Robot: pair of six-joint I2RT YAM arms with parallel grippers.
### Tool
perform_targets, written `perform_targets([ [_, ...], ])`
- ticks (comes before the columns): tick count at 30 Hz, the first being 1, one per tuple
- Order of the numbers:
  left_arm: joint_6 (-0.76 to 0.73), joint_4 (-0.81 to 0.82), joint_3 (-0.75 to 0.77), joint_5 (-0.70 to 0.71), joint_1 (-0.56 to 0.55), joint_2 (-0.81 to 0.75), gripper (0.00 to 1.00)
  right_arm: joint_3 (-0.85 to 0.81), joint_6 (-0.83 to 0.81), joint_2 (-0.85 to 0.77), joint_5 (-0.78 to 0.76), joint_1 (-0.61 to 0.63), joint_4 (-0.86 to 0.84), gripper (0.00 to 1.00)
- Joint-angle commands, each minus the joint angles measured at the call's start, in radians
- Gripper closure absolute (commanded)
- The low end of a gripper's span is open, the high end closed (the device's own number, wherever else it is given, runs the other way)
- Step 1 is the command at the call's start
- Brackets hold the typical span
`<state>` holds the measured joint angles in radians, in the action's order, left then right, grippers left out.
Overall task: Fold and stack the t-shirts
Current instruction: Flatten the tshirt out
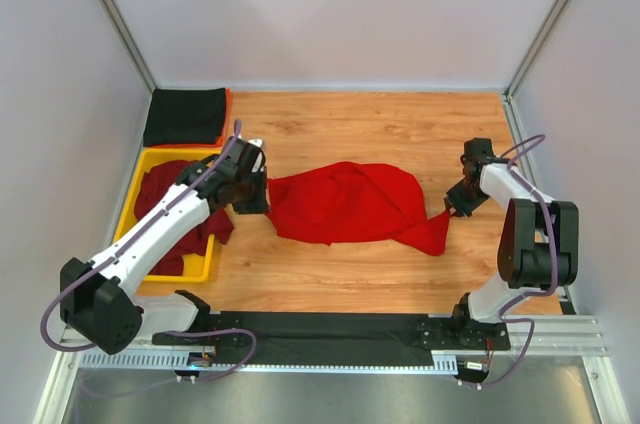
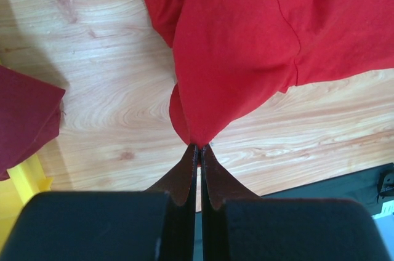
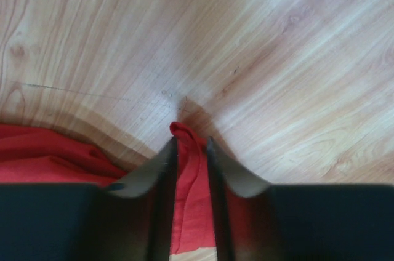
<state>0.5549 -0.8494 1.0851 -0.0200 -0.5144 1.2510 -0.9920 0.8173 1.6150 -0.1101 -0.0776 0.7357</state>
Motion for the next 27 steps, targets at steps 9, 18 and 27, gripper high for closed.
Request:
perform_targets([
  [9, -0.052, -0.219, 0.514, 0.182, 0.065, 0.126, 1.0, -0.35, -0.205, -0.084, -0.017, -0.071, 0.046, 1.0],
  [18, -0.049, -0.33, 0.704, 0.183, 0.122, 0.093, 1.0, -0.432, -0.46, -0.395, -0.125, -0.071, 0.126, 1.0],
  [27, -0.036, -0.18, 0.191, 0.057, 0.122, -0.102, 1.0, 0.035, -0.334, -0.538, -0.086, -0.071, 0.05, 1.0],
])
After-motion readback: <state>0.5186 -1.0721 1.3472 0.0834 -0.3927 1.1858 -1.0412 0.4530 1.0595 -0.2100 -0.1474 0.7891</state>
